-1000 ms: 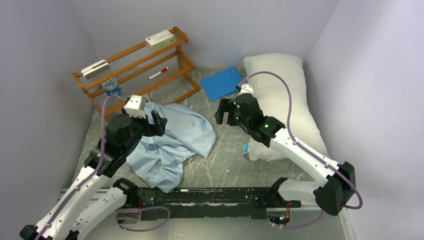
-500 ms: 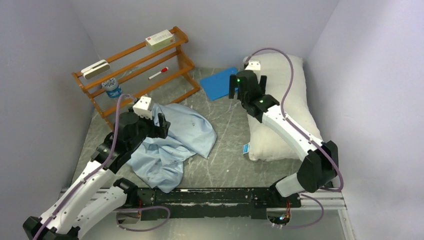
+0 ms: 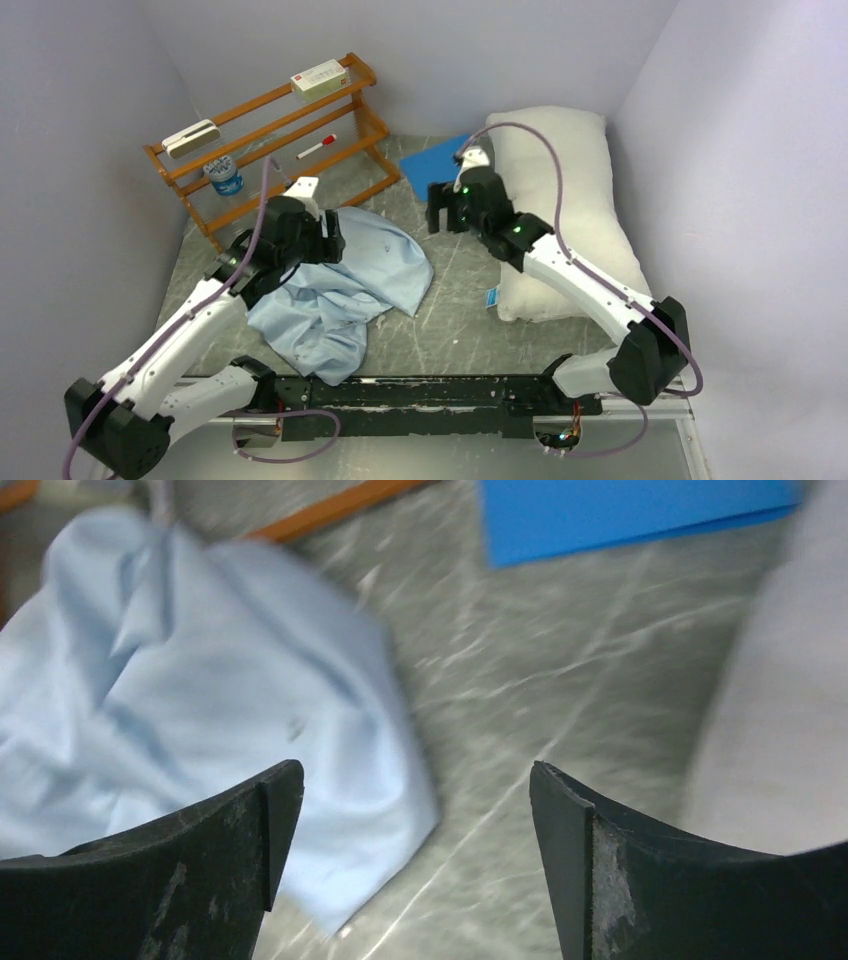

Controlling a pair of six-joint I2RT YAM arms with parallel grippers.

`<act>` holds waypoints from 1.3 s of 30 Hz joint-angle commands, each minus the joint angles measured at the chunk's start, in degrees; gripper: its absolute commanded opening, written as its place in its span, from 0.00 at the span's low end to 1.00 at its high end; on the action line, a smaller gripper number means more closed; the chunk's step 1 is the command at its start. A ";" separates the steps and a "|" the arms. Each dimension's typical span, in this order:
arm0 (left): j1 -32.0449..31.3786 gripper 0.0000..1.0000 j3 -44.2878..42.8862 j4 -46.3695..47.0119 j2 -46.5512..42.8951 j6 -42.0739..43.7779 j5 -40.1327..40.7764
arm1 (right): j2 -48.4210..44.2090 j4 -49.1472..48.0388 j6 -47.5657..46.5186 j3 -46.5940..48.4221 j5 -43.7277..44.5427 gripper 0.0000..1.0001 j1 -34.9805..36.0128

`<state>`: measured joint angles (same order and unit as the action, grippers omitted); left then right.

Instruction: Put the pillow into the pillowcase

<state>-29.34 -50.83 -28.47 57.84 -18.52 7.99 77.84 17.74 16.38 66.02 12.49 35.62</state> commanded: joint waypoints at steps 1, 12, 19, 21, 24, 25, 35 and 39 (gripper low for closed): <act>-0.10 0.74 1.93 1.48 -6.56 -3.67 2.39 | -1.62 -0.65 3.22 -4.75 -7.58 0.83 6.27; -0.10 0.76 1.16 -2.03 -16.27 -2.94 7.53 | 3.01 -2.93 5.57 -14.24 -2.50 0.38 20.04; -0.10 0.74 -0.30 -4.30 -15.48 -5.14 5.70 | 10.07 -6.96 4.66 -13.63 -1.03 0.38 23.79; -0.10 0.73 0.19 -4.93 -16.57 -6.16 6.77 | 12.01 -8.64 4.90 -13.80 -1.27 0.40 24.65; -0.09 0.73 0.96 -6.47 -18.77 -7.49 9.00 | 16.05 -8.63 5.17 -12.70 -0.46 0.42 25.64; -0.10 0.73 1.07 -6.85 -19.38 -7.57 9.43 | 17.06 -8.48 4.92 -12.21 0.15 0.43 26.10; -0.10 0.72 -0.20 -8.79 -20.56 -7.40 9.52 | 21.35 -6.40 5.12 -10.12 12.59 0.21 27.75; -0.12 0.71 0.73 -8.26 -20.30 -7.49 8.78 | 16.37 -7.02 3.64 -10.38 16.34 0.00 27.75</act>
<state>-29.36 -49.30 -36.38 37.43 -25.54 16.62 99.09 11.03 21.12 54.85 21.98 63.35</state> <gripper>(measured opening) 0.713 0.021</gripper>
